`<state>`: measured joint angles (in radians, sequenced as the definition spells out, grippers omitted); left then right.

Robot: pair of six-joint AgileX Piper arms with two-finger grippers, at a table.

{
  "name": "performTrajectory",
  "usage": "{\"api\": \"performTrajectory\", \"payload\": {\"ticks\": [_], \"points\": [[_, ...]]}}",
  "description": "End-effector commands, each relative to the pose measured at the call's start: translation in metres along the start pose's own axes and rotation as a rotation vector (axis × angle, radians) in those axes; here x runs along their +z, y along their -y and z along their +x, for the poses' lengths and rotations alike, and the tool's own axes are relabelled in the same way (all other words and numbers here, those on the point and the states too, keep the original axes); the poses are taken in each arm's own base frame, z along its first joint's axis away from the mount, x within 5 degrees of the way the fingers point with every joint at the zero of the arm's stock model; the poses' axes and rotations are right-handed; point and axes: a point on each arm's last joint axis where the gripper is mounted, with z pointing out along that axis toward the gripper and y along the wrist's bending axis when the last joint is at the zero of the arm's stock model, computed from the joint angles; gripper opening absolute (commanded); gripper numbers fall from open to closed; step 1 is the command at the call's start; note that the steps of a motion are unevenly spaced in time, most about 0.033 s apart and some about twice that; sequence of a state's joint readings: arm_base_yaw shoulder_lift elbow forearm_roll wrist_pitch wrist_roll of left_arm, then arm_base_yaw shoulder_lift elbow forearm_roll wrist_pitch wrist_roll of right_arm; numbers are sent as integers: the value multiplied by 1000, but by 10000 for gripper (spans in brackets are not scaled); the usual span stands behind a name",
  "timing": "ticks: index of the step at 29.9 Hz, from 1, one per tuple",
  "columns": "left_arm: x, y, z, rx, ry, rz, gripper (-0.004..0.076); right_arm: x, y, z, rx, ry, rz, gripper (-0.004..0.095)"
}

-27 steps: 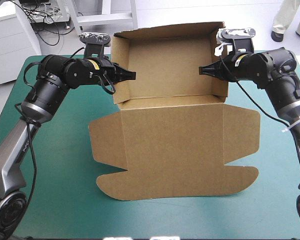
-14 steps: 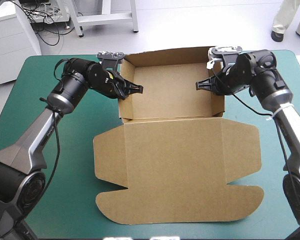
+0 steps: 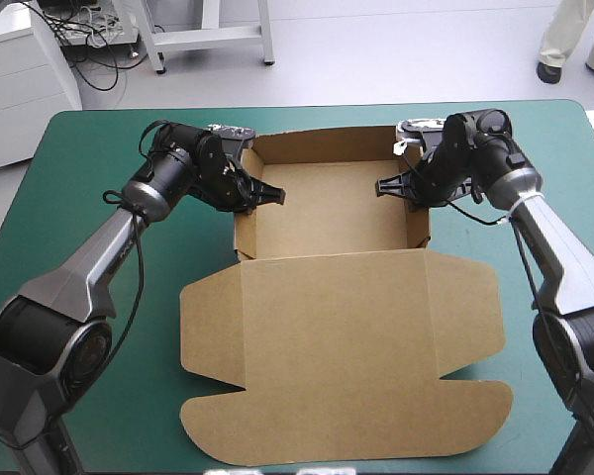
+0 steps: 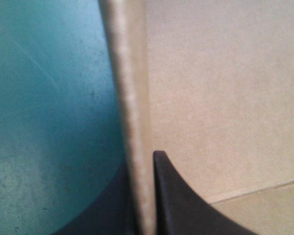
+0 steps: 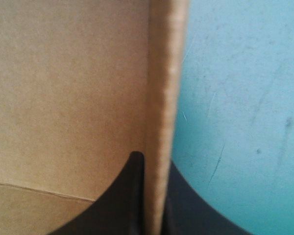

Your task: Fold the box

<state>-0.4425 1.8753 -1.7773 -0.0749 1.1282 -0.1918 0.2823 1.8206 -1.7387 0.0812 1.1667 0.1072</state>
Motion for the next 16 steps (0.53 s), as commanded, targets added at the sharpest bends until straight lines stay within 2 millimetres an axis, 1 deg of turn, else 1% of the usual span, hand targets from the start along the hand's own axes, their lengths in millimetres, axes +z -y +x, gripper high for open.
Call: {"api": "performTrajectory", "payload": {"ticks": [1,5,9,12,16], "points": [[-16,12,-5,54,65,37,-32,-25,-10,-4,-14,73,-82,-17],[0,12,-5,47,25,37,-32,-13,-8,-4,-18,33,-63,-18],[9,12,-5,64,3,37,-32,4,-6,-2,-22,-41,-42,-18],[12,11,-3,77,-27,32,-32,14,-5,-2,-17,-69,-46,-18],[13,10,-1,127,-51,24,-32,18,-5,-1,-15,-86,-47,-18]]}}
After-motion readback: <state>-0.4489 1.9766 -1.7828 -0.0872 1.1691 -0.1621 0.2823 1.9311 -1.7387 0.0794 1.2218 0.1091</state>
